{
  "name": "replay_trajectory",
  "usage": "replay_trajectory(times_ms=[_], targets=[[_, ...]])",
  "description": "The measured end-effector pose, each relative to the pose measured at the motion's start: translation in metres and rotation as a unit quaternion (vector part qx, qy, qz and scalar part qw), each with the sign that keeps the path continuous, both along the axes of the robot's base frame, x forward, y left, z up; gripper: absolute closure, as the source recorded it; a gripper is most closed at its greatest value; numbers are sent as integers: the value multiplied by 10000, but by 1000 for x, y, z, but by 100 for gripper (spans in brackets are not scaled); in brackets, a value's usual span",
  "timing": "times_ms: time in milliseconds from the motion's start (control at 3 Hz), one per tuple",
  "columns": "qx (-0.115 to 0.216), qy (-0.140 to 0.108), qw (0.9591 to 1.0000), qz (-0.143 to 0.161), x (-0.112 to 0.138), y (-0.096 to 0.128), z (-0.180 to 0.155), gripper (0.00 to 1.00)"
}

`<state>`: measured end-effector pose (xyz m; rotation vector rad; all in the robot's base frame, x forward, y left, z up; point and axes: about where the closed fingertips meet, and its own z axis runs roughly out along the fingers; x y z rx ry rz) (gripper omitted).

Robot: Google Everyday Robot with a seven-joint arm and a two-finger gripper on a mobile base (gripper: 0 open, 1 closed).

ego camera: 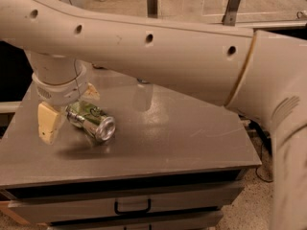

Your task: Place green can upright

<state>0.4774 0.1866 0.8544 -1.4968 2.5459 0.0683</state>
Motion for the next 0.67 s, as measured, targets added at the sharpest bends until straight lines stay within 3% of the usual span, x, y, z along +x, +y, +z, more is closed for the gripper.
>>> replay_trajectory(times_ms=[667], targets=[[63, 71, 9999, -41, 31, -2, -17, 64]])
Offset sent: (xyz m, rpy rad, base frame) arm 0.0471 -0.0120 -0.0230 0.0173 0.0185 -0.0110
